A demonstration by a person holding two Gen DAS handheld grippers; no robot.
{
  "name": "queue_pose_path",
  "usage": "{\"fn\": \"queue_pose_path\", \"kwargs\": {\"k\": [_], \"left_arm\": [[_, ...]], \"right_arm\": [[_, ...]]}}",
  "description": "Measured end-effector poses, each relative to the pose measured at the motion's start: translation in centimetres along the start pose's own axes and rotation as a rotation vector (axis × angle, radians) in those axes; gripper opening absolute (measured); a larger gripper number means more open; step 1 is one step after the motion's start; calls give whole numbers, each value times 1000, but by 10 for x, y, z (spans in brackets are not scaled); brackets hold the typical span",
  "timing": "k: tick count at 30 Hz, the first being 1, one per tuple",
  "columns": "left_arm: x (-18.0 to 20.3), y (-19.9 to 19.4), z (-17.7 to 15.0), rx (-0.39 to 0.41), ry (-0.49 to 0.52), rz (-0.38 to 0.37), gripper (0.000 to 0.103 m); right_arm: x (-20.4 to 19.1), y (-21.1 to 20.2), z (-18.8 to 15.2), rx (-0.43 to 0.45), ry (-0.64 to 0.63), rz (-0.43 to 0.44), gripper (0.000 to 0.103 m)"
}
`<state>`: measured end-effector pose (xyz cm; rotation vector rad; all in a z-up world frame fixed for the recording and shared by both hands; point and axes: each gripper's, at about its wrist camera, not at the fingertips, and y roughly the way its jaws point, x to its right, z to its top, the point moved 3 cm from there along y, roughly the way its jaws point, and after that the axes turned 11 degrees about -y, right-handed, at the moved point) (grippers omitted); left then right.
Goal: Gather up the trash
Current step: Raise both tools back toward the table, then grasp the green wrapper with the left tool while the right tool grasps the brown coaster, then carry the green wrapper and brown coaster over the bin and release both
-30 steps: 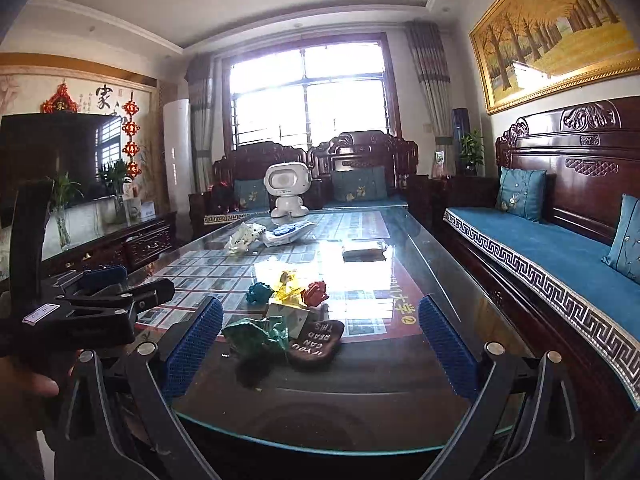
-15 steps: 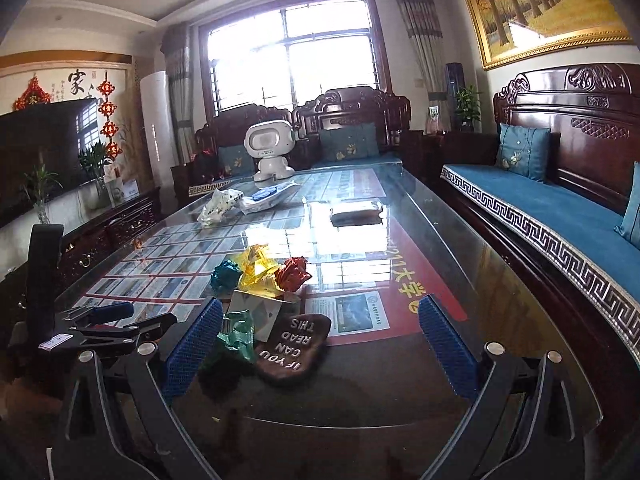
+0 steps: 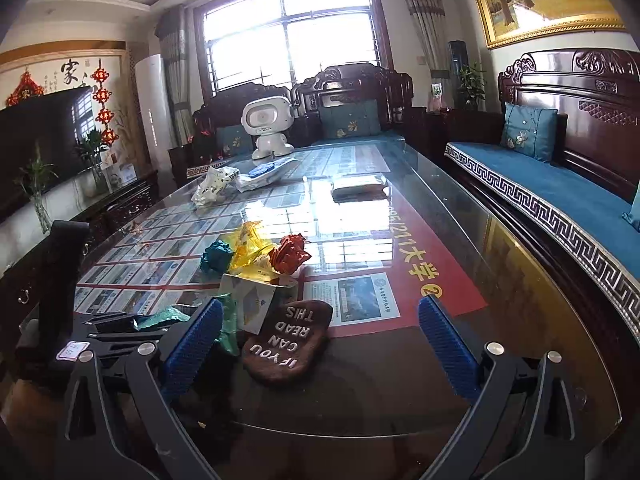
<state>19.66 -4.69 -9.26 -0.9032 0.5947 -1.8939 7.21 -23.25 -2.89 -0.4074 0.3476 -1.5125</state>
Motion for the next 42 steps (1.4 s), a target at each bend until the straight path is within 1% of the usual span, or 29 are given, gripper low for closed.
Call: {"fn": "queue_pose_path", "kwargs": {"k": [3,6,11,14,18,21,23,24,25,26,28,29,30,31,33,37,42], "left_arm": [[0,-14,0,34,8,5,29],[-3,-32,5,75,-2,-4,29],[-13,-56,18,141,-11,17,29],[-21,-63,20,157,-29,29,29],[-30,-64,20,150,-47,28,29],[-32,-65,19,149,-55,23,29],[-32,-67,19,152,-54,22,29],[-32,-67,19,151,-53,22,29],[-31,-68,19,153,-53,21,29],[-32,-70,20,156,-56,19,29],[-32,-72,20,158,-59,14,29],[-32,-73,20,159,-61,16,29],[-33,-74,20,160,-64,16,29],[-33,-76,20,161,-69,14,29],[-34,-80,19,166,-78,7,29],[-33,-94,18,186,-81,3,29],[-22,-115,11,211,-55,-14,29]], "right_arm": [[0,5,-2,-23,-5,-8,95],[-4,14,-6,-64,-19,-16,95],[-16,39,-13,-159,-60,-12,95],[-21,53,-16,-197,-72,-10,95],[-28,78,-22,-277,-91,0,95],[-31,87,-18,-312,-90,8,94],[-33,92,-16,-341,-114,8,94],[-35,95,-18,-364,-136,-2,91],[-37,96,-20,-378,-153,5,83],[-38,93,-20,-360,-151,35,78],[-41,88,-21,-344,-157,103,50],[-40,86,-20,-340,-161,112,45],[-40,82,-20,-335,-165,122,30],[-40,80,-21,-333,-162,130,21],[-35,72,-22,-317,-147,132,18],[-21,47,-20,-256,-94,126,18],[-6,2,-7,-153,-56,117,18]]}}
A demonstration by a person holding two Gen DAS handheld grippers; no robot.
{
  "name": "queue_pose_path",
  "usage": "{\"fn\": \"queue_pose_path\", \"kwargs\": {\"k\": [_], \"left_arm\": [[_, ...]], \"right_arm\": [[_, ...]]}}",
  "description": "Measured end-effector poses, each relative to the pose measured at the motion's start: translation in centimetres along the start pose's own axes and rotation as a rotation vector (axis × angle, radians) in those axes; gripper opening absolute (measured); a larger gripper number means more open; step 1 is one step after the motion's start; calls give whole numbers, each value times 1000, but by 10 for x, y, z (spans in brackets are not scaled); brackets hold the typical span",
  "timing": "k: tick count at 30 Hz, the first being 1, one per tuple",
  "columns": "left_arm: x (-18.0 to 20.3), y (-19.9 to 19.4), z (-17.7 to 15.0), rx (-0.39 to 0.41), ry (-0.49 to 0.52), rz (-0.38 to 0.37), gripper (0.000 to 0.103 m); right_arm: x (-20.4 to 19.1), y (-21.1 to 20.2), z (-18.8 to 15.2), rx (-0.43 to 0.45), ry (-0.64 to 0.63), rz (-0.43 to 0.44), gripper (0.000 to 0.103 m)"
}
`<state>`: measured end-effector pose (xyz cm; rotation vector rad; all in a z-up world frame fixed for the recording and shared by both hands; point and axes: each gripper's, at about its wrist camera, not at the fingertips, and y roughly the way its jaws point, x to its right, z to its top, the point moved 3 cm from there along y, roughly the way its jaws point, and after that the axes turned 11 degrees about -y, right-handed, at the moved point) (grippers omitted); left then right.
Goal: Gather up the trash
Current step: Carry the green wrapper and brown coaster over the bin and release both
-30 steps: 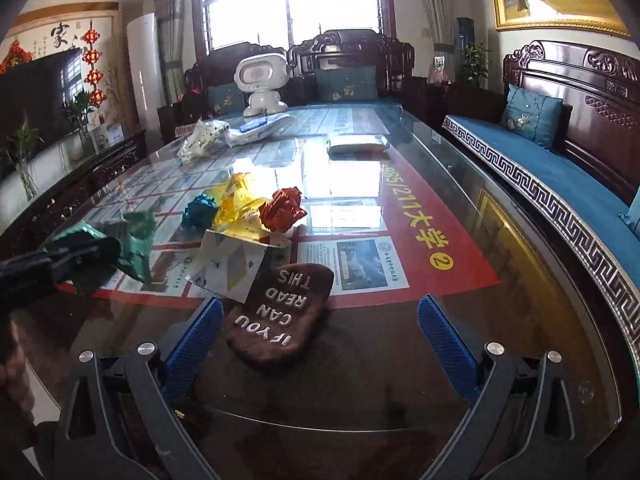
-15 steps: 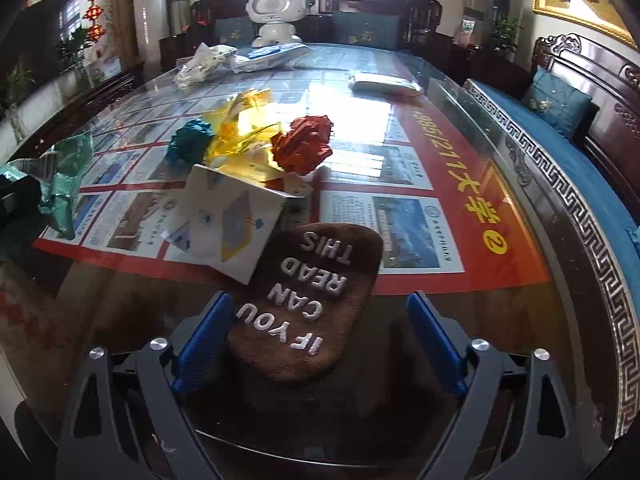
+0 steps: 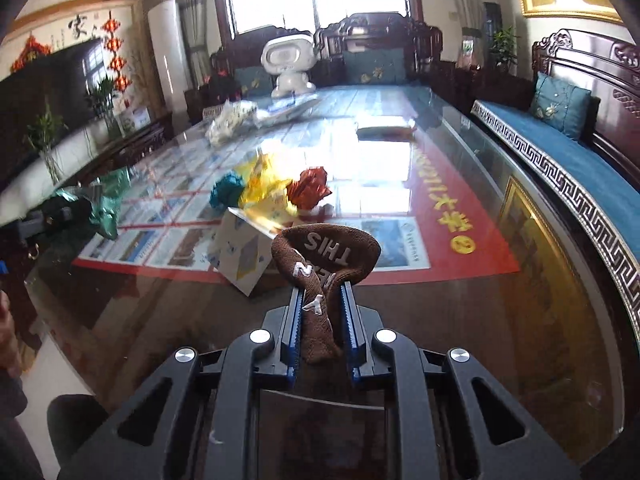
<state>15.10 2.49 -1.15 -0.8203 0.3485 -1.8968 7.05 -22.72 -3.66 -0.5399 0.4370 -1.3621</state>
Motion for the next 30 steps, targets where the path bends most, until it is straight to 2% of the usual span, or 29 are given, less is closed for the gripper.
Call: {"fn": "queue_pose_path", "kwargs": {"k": [7,13,16,22,25,30], "left_arm": [[22,-40,-16,21,42,-31,29],[40,-90,-50,34,82,-83,29],[47,-111,-68,23,109,-101,29],[57,-145,-106,5,159,-111,29],[54,-152,-128,-23,175,-94,29],[44,-149,-167,-101,174,-61,29]], "right_arm": [[-12,-80,2,142,-33,30,18],[-34,-136,-11,213,-92,81,18],[-42,-156,-21,234,-89,137,19],[-57,-188,-51,224,-88,211,19],[-64,-191,-73,173,-84,256,19],[-73,-195,-109,102,-91,270,20]]}}
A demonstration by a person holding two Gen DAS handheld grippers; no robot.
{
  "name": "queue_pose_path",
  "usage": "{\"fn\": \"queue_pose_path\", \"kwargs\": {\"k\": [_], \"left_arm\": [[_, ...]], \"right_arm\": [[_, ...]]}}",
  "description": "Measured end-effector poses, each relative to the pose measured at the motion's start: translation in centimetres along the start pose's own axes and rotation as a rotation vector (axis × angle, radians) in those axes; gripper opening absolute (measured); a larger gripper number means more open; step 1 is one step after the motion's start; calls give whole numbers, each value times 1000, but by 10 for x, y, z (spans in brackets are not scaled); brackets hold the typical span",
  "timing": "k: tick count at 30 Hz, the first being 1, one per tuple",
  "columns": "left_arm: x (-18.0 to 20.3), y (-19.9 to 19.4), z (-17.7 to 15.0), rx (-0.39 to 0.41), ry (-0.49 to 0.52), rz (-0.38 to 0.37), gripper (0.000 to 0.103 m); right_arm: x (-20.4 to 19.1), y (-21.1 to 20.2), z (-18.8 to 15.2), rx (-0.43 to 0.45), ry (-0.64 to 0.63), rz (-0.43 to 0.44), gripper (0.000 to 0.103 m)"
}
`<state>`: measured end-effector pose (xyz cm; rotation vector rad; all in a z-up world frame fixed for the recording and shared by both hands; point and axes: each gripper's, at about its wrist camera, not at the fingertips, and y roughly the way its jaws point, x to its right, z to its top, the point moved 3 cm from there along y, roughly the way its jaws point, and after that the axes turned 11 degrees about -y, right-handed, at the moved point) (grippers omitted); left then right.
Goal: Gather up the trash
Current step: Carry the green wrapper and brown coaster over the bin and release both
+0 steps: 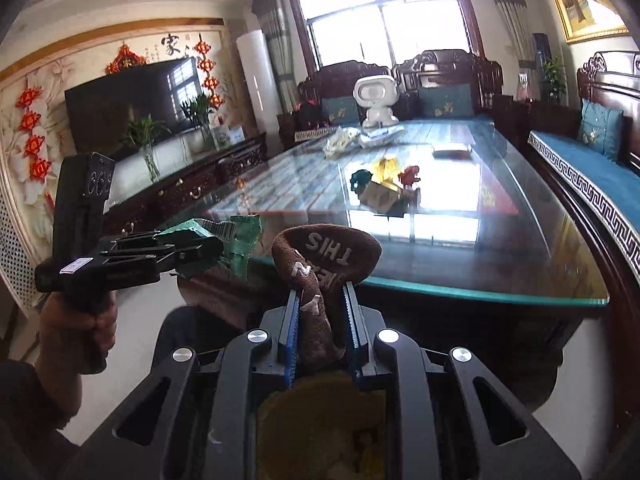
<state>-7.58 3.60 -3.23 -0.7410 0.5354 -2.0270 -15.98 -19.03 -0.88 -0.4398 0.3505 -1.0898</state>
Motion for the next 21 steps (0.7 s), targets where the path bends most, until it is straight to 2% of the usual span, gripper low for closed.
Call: {"fn": "queue_pose_path", "kwargs": {"k": [6,12,18,21], "left_arm": [[-1,21,-43,-122,3,13,29],[0,51,-83,-259,-12,-11,29],[1,84,-121,-389,-48,-19,29],[4,96,-138,-429,-25,-7,29]], "right_arm": [[-8,5,-46,-80,49,31,20],[-13,24,-90,-186,118,71,20],[-17,37,-118,-270,152,109,20],[-17,42,-129,-298,168,118,20]]}}
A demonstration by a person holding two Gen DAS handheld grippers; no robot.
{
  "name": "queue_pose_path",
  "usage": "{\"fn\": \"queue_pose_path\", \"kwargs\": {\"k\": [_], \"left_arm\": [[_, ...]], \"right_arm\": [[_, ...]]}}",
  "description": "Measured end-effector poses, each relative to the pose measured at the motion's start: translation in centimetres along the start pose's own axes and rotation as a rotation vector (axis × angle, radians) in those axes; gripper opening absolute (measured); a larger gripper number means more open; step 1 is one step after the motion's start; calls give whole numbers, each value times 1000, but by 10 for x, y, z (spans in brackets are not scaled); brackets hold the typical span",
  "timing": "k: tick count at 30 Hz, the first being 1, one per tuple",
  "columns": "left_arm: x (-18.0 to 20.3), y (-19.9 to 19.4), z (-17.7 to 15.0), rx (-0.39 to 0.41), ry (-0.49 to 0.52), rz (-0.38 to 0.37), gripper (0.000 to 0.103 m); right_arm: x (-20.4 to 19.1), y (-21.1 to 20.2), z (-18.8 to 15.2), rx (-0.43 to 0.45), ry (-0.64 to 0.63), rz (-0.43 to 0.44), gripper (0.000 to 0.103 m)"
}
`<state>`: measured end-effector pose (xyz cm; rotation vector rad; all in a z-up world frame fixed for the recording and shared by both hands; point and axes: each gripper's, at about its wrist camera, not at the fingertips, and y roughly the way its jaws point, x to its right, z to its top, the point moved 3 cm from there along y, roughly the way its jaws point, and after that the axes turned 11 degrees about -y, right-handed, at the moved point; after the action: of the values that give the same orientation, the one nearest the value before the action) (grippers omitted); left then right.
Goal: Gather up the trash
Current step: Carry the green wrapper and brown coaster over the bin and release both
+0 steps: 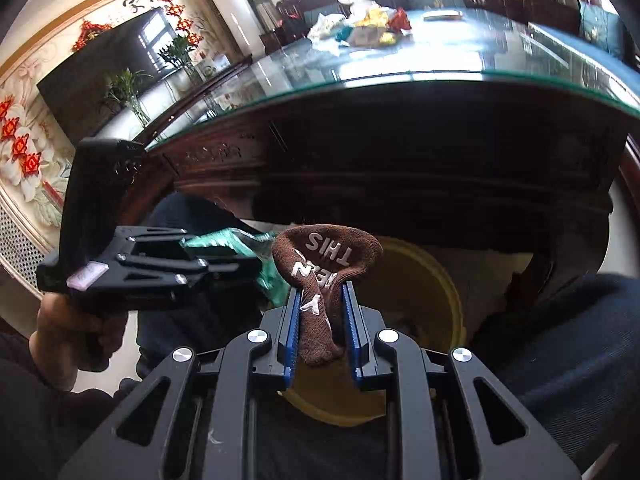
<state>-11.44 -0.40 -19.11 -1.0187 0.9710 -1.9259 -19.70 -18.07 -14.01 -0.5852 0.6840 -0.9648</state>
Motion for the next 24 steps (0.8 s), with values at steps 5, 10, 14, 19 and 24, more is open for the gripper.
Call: {"fn": "queue_pose_path", "kwargs": {"k": [5,10,14,19,24], "left_arm": [[-2,29,-11,-92,0,-11,30],[-2,48,-17,-143,10,-12,48],[-6,53,-16,-146,10,-2,68],[-19,52,-11,-140,-17,15,69],[-30,46,-5,-117,-49,36,69]], "right_arm": [[1,13,-15,-44,20,12,20],[6,18,-22,-70,37,11,20],[10,23,-19,-88,48,3,20],[12,29,-17,-100,59,-1,20],[12,34,-13,-102,32,-21,23]]}}
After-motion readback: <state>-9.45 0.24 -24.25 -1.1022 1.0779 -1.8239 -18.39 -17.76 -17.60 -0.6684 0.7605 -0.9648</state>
